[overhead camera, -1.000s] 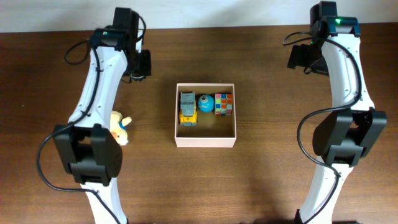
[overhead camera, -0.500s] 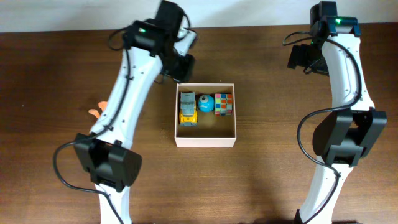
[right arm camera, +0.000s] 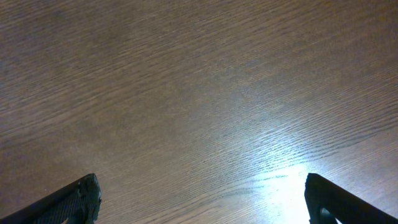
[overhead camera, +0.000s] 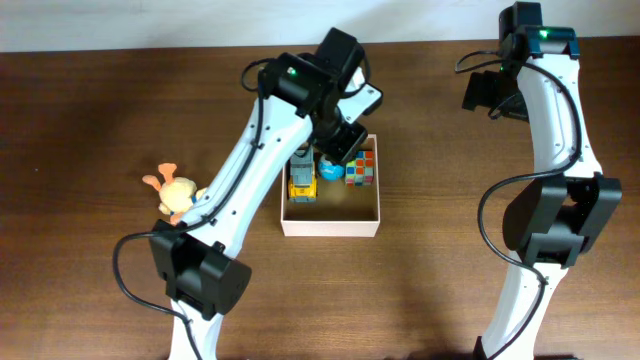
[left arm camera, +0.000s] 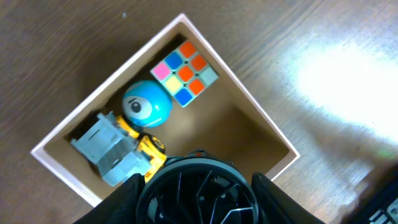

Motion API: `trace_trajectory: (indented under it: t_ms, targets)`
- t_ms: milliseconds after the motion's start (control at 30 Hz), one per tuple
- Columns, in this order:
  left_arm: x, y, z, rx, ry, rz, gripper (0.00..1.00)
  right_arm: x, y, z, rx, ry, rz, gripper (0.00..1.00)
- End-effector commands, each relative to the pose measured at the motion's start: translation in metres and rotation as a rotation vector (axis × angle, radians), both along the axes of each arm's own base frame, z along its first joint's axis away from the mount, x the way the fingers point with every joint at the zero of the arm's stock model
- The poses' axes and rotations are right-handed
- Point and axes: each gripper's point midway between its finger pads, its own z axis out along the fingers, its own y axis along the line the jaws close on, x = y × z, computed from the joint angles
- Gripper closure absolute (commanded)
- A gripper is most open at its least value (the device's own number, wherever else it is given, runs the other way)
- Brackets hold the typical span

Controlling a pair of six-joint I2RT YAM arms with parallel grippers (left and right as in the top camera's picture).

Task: Pack container
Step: 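Lift the wheel and carry it right over the box, then lower the wheel into the box's lower-right corner and open the left gripper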

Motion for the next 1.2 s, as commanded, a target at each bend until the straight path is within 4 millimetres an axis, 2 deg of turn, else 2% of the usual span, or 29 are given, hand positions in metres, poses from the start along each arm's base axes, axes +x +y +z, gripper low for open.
trace_trajectory:
  t_ms: [0,333,500,700,967,1167]
  targets:
    - [-0.001,-0.009,-0.017,0.010,0.036,-0.035,0.56,0.000,0.000,0.009,-0.012,-0.022,-0.007,0.01]
    - [0.000,-0.014,-0.079,0.075,0.165,-0.040,0.56,0.000,0.000,0.009,-0.012,-0.022,-0.007,0.01]
    - [-0.004,-0.016,-0.098,0.084,0.224,-0.044,0.57,0.000,0.000,0.009,-0.012,-0.022,-0.007,0.01]
    - [-0.008,-0.020,-0.101,0.091,0.232,-0.055,0.57,0.000,0.000,0.009,-0.012,-0.022,-0.007,0.01]
    - [-0.015,-0.036,-0.103,0.086,0.216,-0.093,0.57,0.000,0.000,0.009,-0.012,-0.022,-0.007,0.01]
    - [-0.019,-0.045,-0.119,0.099,0.230,-0.112,0.56,0.000,0.000,0.009,-0.012,-0.022,-0.007,0.01]
